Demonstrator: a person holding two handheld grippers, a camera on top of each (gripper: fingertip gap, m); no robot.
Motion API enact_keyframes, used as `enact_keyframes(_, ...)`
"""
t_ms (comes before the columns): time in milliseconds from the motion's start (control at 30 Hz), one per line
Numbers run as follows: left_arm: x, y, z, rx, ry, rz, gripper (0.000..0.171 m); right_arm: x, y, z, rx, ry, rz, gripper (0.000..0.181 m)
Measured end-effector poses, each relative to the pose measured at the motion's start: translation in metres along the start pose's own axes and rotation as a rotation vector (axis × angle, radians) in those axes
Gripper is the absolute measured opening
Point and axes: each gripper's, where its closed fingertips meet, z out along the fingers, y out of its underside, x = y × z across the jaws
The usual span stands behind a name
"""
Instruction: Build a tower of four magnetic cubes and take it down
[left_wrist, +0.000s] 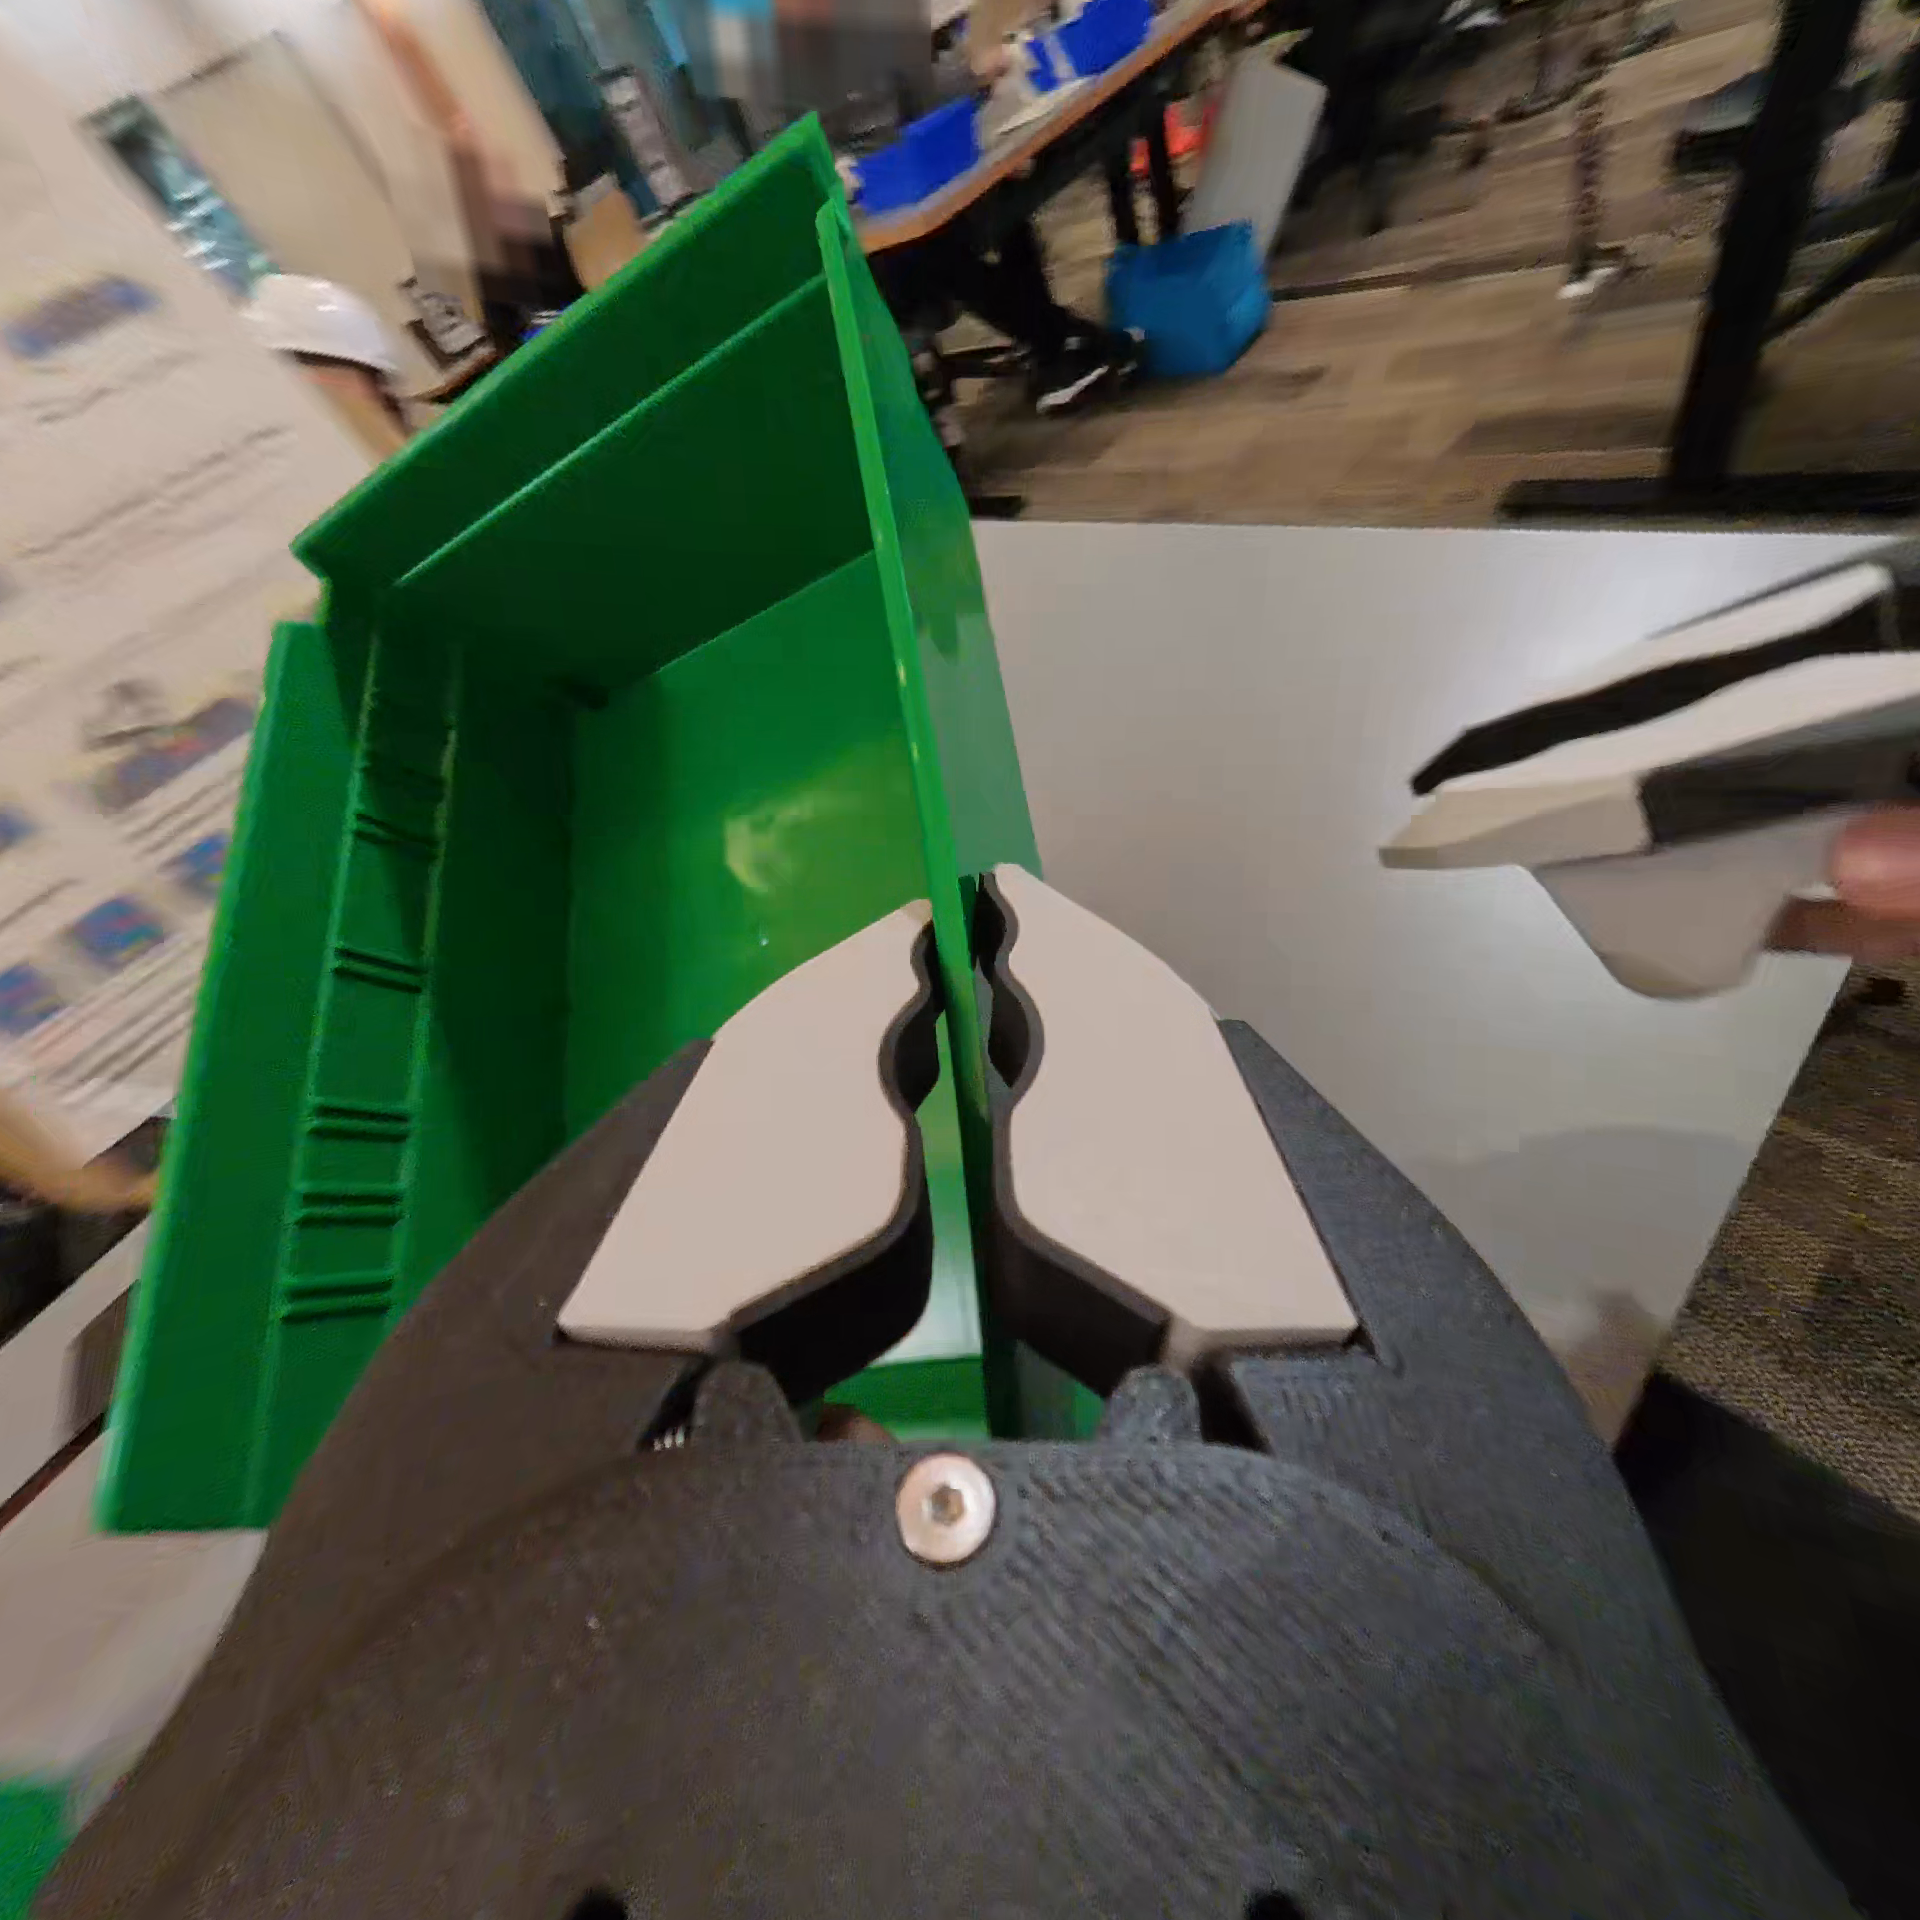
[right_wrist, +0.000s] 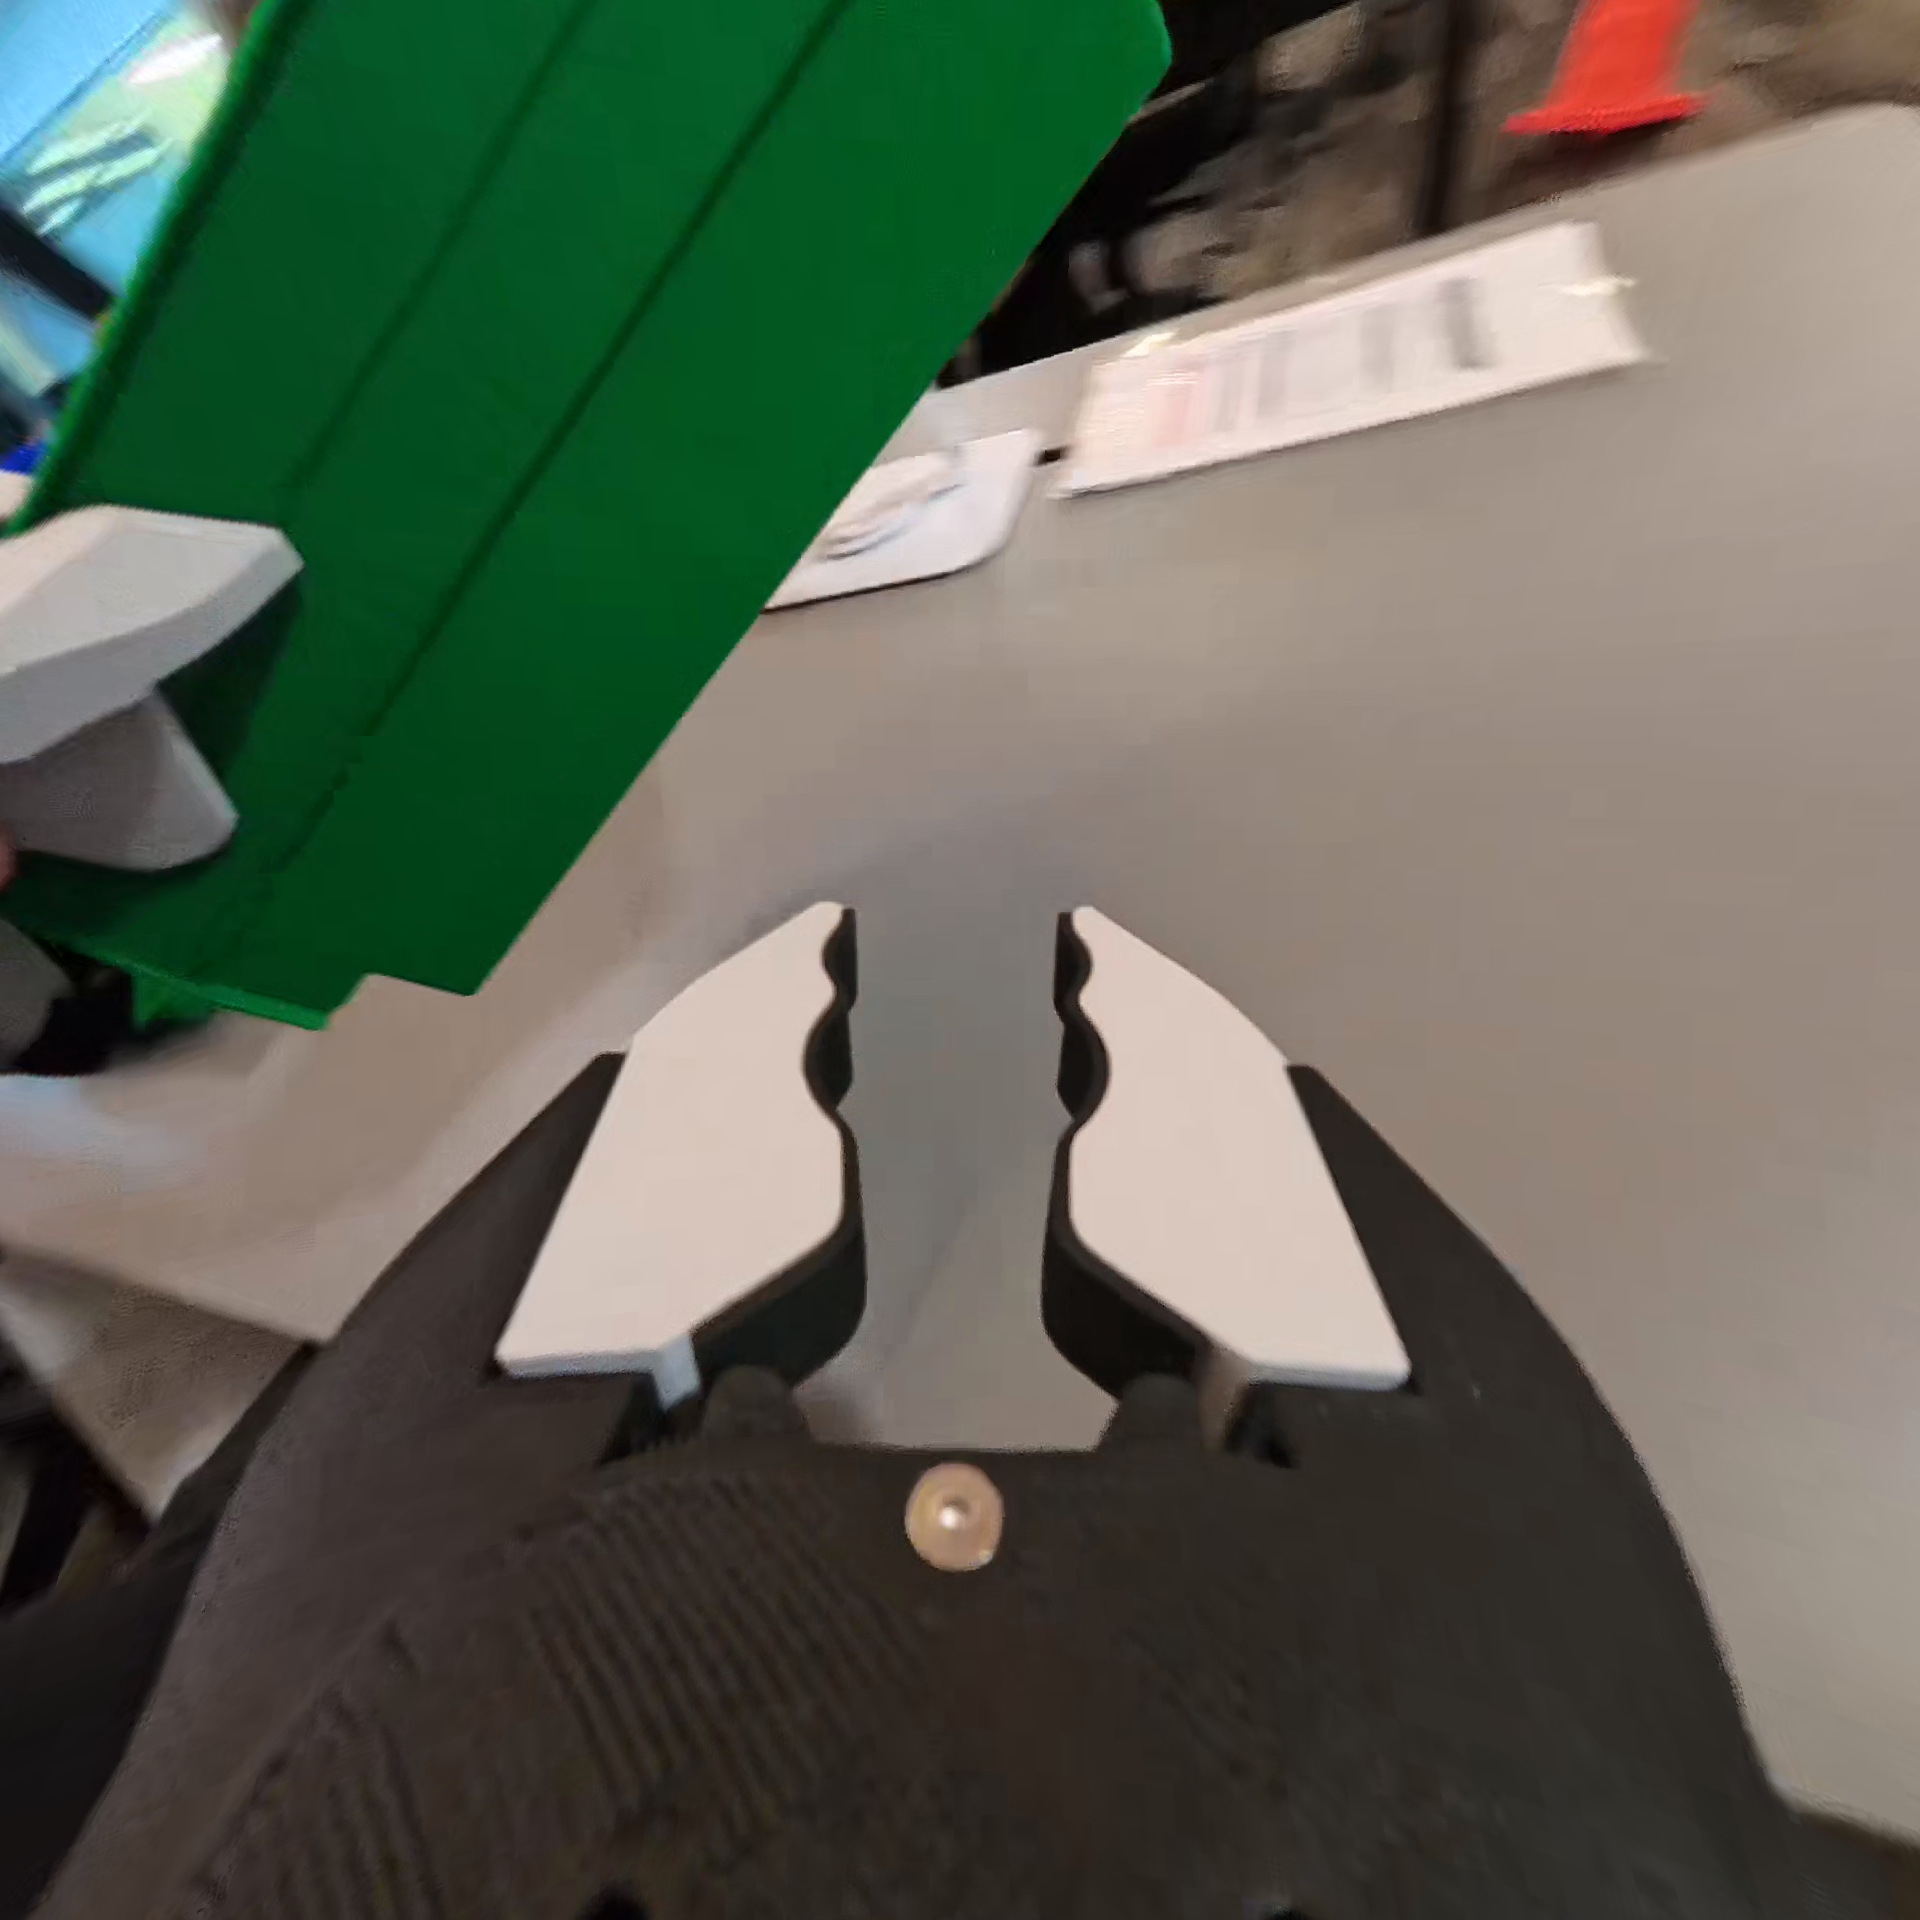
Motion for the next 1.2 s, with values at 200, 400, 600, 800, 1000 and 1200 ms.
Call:
enact_keyframes(200,0.08,0.0,0.129,-0.084,0.185,-0.002,0.008,0.072,-0.003,-0.028,0.117,0.081,0.246,0.034)
enact_keyframes(400,0.129,0.014,0.178,-0.153,0.247,0.019,0.007,0.091,0.012,-0.024,0.085,0.177,0.174,0.034)
enact_keyframes(600,0.153,0.026,0.197,-0.177,0.27,0.069,0.006,0.093,0.008,-0.017,0.138,0.212,0.121,0.031)
enact_keyframes(800,0.142,0.017,0.175,-0.08,0.206,0.113,0.029,0.089,0.007,-0.025,0.177,0.29,0.044,0.052)
enact_keyframes(1000,0.085,0.007,0.101,0.03,0.181,0.166,0.05,0.051,0.002,-0.012,0.231,0.265,-0.03,0.065)
enact_keyframes(1200,-0.023,0.032,0.031,0.047,-0.036,0.221,0.05,0.013,0.016,0.036,0.17,0.277,-0.175,0.086)
